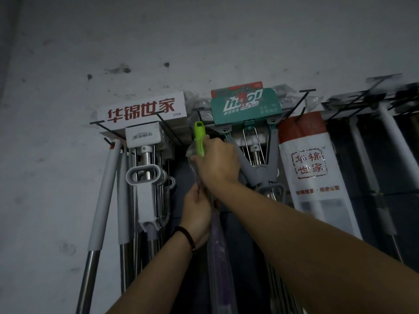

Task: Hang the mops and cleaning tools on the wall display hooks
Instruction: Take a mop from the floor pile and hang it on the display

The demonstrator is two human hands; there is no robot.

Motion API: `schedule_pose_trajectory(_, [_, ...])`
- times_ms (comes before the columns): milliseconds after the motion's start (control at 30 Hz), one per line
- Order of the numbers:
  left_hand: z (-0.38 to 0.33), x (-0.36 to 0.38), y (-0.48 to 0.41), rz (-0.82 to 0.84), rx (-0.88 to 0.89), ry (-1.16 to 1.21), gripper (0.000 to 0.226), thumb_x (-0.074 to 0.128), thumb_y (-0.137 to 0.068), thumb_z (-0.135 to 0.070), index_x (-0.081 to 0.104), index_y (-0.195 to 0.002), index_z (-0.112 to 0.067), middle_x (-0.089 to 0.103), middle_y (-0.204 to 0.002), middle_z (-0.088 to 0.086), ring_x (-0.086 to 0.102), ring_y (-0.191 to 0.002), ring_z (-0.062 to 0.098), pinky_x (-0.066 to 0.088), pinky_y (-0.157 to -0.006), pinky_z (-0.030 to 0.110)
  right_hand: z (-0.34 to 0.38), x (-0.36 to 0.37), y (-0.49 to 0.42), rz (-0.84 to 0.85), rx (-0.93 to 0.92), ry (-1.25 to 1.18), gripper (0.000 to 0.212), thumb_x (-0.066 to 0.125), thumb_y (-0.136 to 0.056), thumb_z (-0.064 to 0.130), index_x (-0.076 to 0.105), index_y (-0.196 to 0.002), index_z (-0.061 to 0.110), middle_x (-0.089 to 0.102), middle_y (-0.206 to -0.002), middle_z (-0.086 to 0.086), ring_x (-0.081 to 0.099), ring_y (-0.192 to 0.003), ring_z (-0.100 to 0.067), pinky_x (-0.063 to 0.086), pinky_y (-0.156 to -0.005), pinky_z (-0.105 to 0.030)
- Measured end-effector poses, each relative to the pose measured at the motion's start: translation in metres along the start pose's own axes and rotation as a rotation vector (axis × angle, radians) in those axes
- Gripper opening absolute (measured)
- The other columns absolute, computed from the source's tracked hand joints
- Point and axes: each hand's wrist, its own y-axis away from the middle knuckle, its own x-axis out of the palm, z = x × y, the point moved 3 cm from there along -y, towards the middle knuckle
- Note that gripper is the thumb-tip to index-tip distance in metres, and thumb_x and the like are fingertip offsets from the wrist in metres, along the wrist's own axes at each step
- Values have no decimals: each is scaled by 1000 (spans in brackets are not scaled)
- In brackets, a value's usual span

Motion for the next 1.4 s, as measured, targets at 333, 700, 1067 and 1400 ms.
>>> schedule_pose_trajectory(333, [13,-1,-15,-12,-94,42,37,53,-104,-31,59,-119,3,64,-103,17,51,-97,32,40,-81,48,-18,19,-6,63,75,-113,26,84,-85,38,76,-103,22,76,-98,-7,73,-96,-32,58,-71,-35])
schedule_pose_trajectory(700, [50,4,-45,-16,-78,-117,30,47,-109,-34,67,-120,-15,76,-111,19,71,-94,29,59,-86,47,-49,46,-17,202,69,-160,26,77,-92,28,75,-115,18,76,-104,-12,73,-99,-35,63,-83,-45])
schedule_pose_trajectory(1067, [66,-13,-76,-74,-44,-314,31,38,-110,-17,63,-129,-12,72,-123,12,68,-115,26,52,-106,41,-83,69,-5,570,2,-7,59,59,-105,21,37,-158,8,64,-137,-23,58,-130,-42,49,-102,-34])
schedule_pose_trajectory(1400, [77,-33,-61,-94,-77,-451,23,54,-105,-22,54,-84,-15,62,-82,5,56,-76,15,47,-69,27,-102,69,61,581,-13,-82,68,55,-103,33,27,-161,12,66,-128,-30,67,-114,-47,58,-96,-43])
